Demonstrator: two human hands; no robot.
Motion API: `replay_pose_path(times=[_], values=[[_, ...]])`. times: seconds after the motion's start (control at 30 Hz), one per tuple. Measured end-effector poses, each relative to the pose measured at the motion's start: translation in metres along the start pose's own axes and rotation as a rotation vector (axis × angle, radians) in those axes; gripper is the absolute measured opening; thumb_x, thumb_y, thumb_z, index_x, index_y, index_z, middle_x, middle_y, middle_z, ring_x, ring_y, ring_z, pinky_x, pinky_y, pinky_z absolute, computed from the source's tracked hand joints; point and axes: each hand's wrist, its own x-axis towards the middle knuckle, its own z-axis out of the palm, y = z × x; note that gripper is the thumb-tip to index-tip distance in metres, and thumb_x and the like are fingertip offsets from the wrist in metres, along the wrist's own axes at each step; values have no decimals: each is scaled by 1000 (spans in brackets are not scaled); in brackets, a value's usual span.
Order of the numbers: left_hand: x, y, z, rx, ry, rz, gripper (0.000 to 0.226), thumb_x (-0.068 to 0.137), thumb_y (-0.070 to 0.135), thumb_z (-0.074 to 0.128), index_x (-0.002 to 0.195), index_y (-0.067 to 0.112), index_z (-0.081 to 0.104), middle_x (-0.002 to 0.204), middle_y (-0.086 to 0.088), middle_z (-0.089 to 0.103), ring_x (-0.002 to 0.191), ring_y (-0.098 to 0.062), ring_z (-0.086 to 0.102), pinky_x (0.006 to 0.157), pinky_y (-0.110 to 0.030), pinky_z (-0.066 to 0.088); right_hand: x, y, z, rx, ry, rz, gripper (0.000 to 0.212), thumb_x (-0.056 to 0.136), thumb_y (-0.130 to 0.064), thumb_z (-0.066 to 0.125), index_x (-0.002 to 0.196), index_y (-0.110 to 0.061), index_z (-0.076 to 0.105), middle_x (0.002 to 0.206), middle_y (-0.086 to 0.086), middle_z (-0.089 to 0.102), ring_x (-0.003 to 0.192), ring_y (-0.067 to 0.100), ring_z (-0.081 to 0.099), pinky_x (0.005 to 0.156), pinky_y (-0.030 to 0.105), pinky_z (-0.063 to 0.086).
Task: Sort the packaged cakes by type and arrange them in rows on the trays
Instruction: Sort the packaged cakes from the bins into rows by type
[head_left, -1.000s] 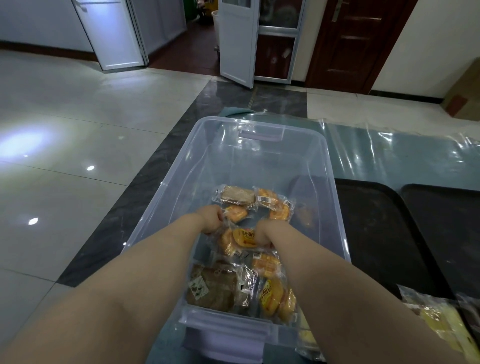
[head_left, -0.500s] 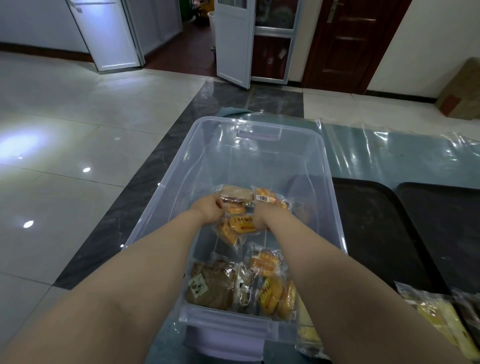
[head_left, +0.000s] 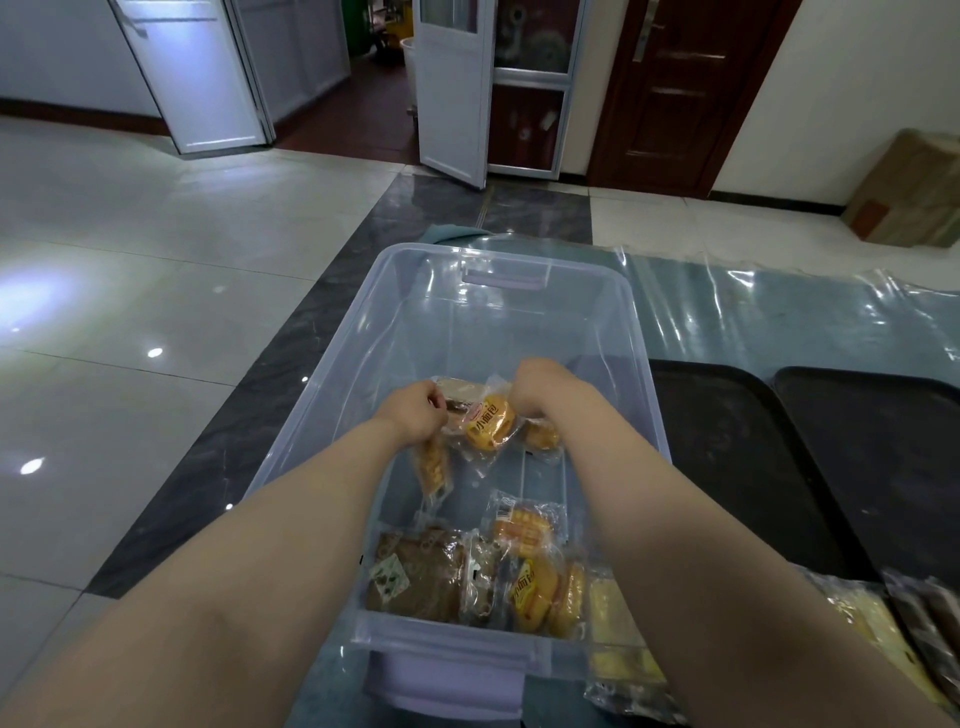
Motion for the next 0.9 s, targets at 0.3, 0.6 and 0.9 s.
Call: replay_pose_path(times=[0.3, 0.6, 0.9], values=[[-5, 5, 2, 102, -132, -2, 14, 92, 14, 52, 100, 12, 63, 100, -9, 66, 95, -27, 63, 79, -33, 49, -1, 1, 8, -44, -40, -10, 21, 95, -4, 47, 74, -5, 49, 92, 11, 52, 83, 28, 51, 72, 31, 41], [-11, -11, 5, 437, -283, -47, 28, 90, 7, 59, 118, 3, 62, 124, -14, 64, 112, -28, 62, 87, -32, 49, 21, -5, 52, 150, -127, -8, 26, 98, -13, 50, 116, -4, 65, 109, 13, 65, 98, 29, 67, 82, 38, 58], [-9, -3, 7, 581, -368, -17, 26, 87, 1, 61, 112, 5, 67, 118, -13, 66, 104, -29, 65, 76, -31, 50, 34, -1, 85, 257, -104, 108, 12, 97, -14, 48, 94, -10, 58, 92, 8, 59, 80, 22, 58, 55, 26, 41]])
